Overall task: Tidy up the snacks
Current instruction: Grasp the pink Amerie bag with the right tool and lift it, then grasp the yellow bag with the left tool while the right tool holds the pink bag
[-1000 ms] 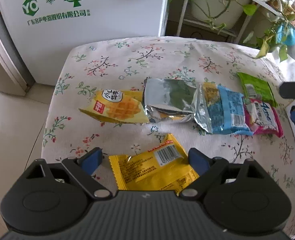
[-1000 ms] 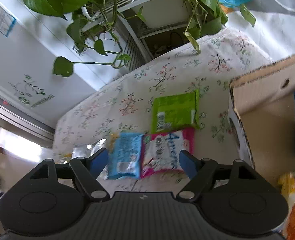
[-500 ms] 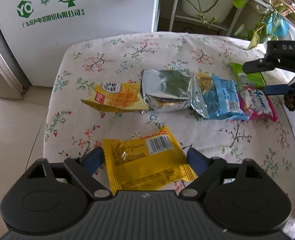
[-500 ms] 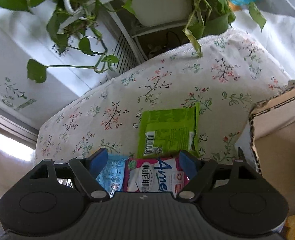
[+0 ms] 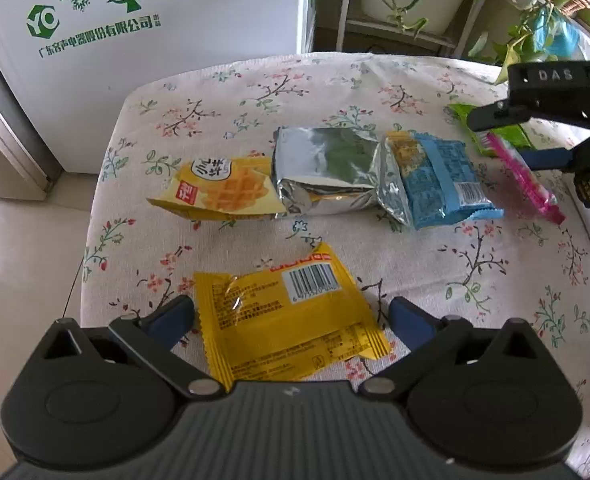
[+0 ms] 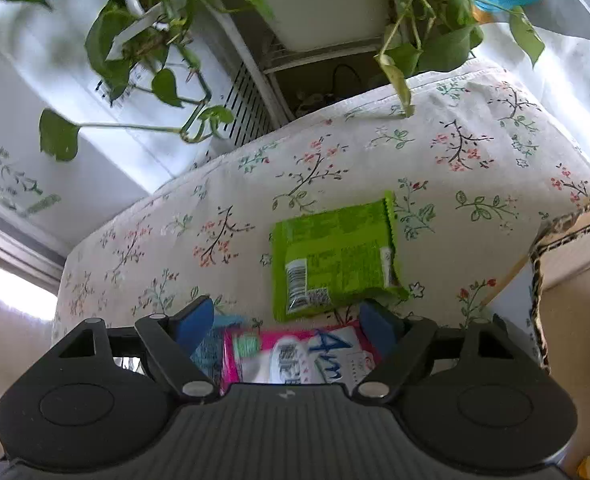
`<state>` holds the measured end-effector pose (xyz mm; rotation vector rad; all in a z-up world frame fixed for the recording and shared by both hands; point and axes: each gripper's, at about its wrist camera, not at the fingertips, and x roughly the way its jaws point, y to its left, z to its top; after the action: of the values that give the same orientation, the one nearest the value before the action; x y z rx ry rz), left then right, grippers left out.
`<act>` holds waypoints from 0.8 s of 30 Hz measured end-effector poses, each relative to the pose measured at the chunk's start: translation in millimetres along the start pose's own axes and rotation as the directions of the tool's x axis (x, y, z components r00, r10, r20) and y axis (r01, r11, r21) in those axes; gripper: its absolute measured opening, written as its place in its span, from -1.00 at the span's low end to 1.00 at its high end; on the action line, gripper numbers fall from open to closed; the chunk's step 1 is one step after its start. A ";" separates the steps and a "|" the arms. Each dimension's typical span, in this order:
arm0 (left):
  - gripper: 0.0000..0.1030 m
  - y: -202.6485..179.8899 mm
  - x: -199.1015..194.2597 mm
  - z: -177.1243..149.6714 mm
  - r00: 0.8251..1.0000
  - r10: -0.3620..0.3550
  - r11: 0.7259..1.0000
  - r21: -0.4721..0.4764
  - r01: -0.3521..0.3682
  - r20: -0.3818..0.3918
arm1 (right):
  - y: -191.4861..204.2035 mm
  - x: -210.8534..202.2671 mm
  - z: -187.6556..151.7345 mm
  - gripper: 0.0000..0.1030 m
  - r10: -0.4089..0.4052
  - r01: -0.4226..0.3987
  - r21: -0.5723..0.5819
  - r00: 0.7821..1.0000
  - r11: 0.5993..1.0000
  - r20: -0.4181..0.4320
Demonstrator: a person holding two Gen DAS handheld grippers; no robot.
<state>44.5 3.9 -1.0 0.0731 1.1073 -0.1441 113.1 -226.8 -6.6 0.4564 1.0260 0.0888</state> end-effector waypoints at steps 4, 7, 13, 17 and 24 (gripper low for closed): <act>0.99 1.2 1.0 0.8 1.000 -0.004 1.000 0.006 0.004 -0.006 | 1.1 -2.5 -6.8 0.66 0.059 -0.059 -0.003 0.997 0.998 -0.060; 0.99 0.9 0.8 -0.1 1.000 -0.006 1.000 0.009 0.006 -0.002 | 6.1 -6.6 -17.8 0.66 0.067 -0.070 -0.027 0.993 0.997 -0.102; 0.99 1.2 0.9 -0.6 1.000 -0.008 1.000 0.014 0.008 0.004 | 17.7 -19.0 -46.9 0.68 0.080 -0.091 -0.055 0.980 0.994 -0.184; 0.99 1.9 0.2 -1.1 1.000 -0.014 1.000 0.022 0.014 0.003 | 20.7 -29.5 -66.2 0.68 0.109 -0.125 -0.049 0.963 0.991 -0.246; 0.99 2.2 -0.4 -1.5 1.000 -0.027 0.999 0.045 0.027 -0.004 | 31.4 -45.7 -79.0 0.68 0.018 -0.088 -0.333 0.978 0.939 -0.209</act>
<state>43.4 6.4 -1.4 0.0991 1.1087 -0.1934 27.2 -185.6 8.7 0.1593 1.1719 0.3627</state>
